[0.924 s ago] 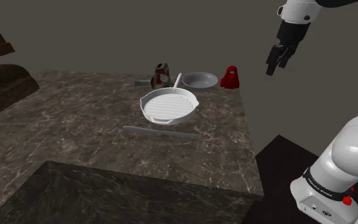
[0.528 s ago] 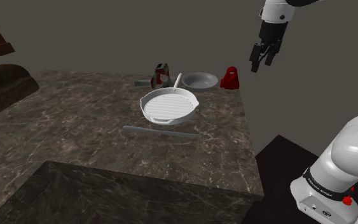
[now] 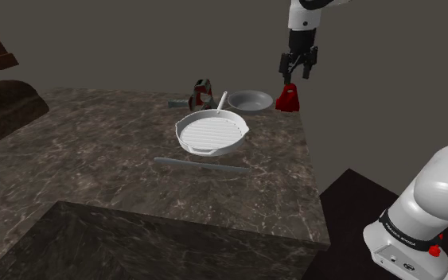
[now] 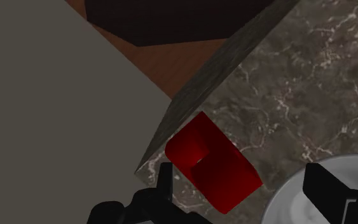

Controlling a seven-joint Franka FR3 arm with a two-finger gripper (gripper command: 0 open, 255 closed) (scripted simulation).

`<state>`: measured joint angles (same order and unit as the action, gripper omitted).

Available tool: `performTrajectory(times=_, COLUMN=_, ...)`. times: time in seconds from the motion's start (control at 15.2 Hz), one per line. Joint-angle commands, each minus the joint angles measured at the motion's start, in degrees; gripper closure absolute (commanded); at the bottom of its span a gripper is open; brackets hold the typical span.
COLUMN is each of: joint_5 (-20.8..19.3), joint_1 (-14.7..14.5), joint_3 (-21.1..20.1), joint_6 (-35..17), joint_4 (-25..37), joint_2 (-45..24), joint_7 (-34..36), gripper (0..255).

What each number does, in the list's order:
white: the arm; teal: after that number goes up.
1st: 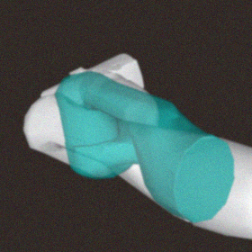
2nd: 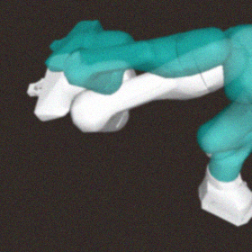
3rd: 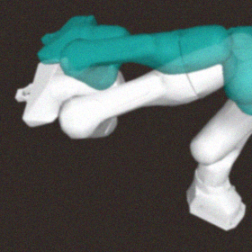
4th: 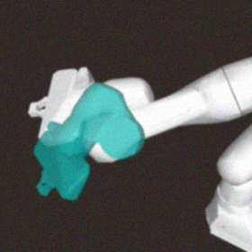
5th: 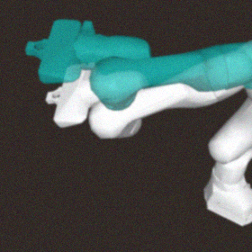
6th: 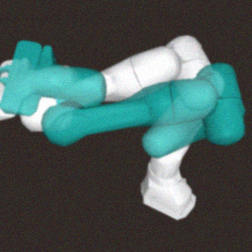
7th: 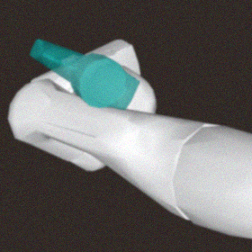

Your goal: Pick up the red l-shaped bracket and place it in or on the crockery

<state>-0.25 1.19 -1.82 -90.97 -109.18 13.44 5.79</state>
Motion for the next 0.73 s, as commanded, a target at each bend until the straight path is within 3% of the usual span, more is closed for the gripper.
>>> performTrajectory(times=0.0, joint_5=0.01, joint_1=0.20, joint_3=0.01, joint_6=1.11, joint_4=5.33, joint_2=-5.61, joint_7=0.89, gripper=0)
performTrajectory(times=0.66, joint_5=0.04, joint_1=0.20, joint_3=0.05, joint_6=-4.78, joint_4=-1.60, joint_2=-4.60, joint_7=0.89, gripper=0)
